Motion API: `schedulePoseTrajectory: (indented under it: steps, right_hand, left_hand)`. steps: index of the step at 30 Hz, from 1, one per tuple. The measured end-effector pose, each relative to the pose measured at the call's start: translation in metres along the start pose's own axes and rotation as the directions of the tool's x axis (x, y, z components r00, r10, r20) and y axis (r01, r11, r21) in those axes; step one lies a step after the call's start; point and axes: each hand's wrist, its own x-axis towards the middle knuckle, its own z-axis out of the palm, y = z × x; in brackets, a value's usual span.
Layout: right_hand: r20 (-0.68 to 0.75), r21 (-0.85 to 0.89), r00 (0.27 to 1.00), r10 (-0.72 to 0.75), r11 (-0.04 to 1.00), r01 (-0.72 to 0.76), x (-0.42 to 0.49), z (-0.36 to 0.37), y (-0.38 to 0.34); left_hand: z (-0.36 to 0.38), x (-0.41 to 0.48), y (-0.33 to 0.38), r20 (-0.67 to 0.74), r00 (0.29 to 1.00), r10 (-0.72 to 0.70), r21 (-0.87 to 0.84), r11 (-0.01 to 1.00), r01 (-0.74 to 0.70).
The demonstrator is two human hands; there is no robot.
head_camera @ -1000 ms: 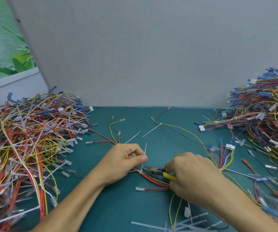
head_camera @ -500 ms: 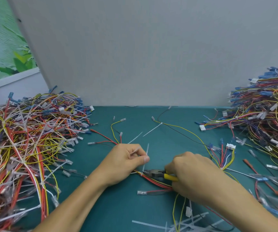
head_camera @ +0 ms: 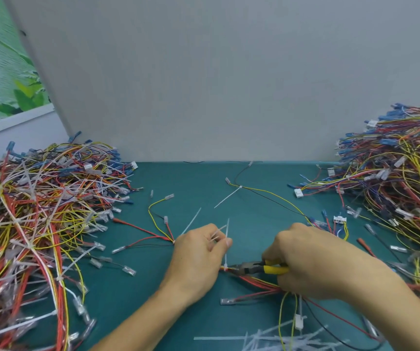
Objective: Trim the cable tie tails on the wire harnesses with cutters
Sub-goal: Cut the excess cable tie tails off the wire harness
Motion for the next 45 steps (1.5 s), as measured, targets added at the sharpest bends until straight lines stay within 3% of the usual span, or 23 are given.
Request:
schedulePoseTrajectory:
  steps: [10, 31, 35, 37, 40, 45]
  right_hand:
    - [-0.002, 0.102, 1.000, 0.018, 0.995, -0.018, 0.002, 0.001, -0.001]
    - [-0.061, -0.127, 0.998, -0.006, 0.992, -0.002, 0.004, 0.009, -0.008]
    - [-0.055, -0.113, 0.998, -0.011, 0.994, 0.005, 0.005, 0.010, -0.010]
    - [-0.042, -0.098, 0.999, 0.021, 0.995, -0.025, 0.005, 0.009, -0.008]
    - [-0.054, -0.055, 0.996, 0.072, 0.996, -0.074, 0.005, 0.007, -0.004]
    - [-0.183, 0.107, 0.983, 0.005, 0.994, 0.014, 0.008, 0.017, -0.027]
  left_hand:
    - [-0.004, -0.002, 0.001, 0.049, 0.999, -0.004, -0.037, 0.999, 0.005]
    - [-0.001, -0.001, -0.004, 0.048, 0.999, 0.026, -0.024, 0.999, -0.024]
    - [-0.011, 0.007, 0.001, 0.021, 0.994, -0.109, -0.225, 0.968, 0.111]
    - [-0.026, 0.017, 0.005, -0.036, 0.978, -0.207, -0.440, 0.881, 0.170]
    - [-0.056, 0.033, 0.003, -0.117, 0.947, -0.298, -0.697, 0.704, 0.135]
    - [-0.073, 0.039, -0.017, -0.102, 0.934, -0.342, -0.708, 0.684, 0.174]
